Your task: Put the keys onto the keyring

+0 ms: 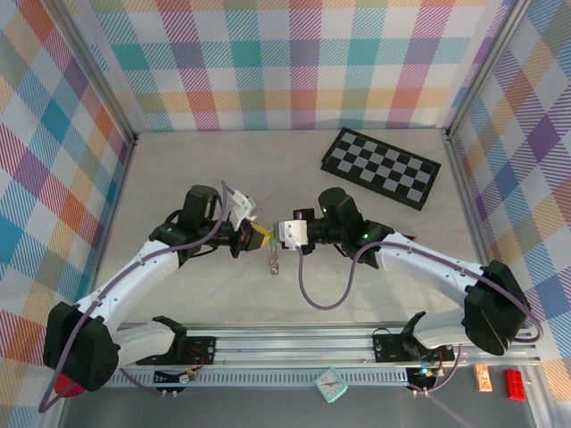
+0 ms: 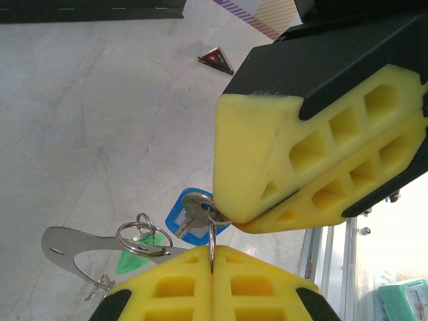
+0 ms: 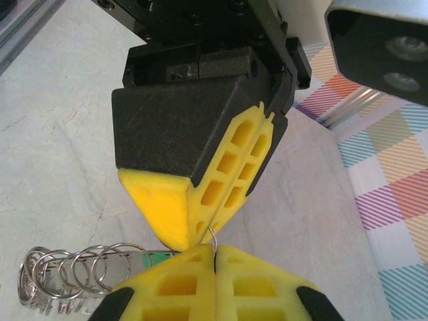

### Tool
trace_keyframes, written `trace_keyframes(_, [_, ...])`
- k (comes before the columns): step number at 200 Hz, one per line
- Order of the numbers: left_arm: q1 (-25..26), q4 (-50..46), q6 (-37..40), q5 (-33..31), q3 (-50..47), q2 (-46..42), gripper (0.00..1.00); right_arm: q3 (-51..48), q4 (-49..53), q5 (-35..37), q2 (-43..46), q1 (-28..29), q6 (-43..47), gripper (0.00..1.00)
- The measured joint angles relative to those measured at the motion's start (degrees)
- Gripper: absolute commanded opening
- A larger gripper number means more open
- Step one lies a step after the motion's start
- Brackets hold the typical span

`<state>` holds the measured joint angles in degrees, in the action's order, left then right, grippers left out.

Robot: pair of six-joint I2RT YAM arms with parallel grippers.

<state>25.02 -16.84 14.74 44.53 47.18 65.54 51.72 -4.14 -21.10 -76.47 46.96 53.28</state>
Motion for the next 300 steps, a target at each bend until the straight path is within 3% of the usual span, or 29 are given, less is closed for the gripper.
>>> trace_keyframes(300, [0.00,-0.83,-0.24,0.00,0.42,0.70,0.00,-0.42,1.68,1.05,0.02,1.14,1.77,0.00])
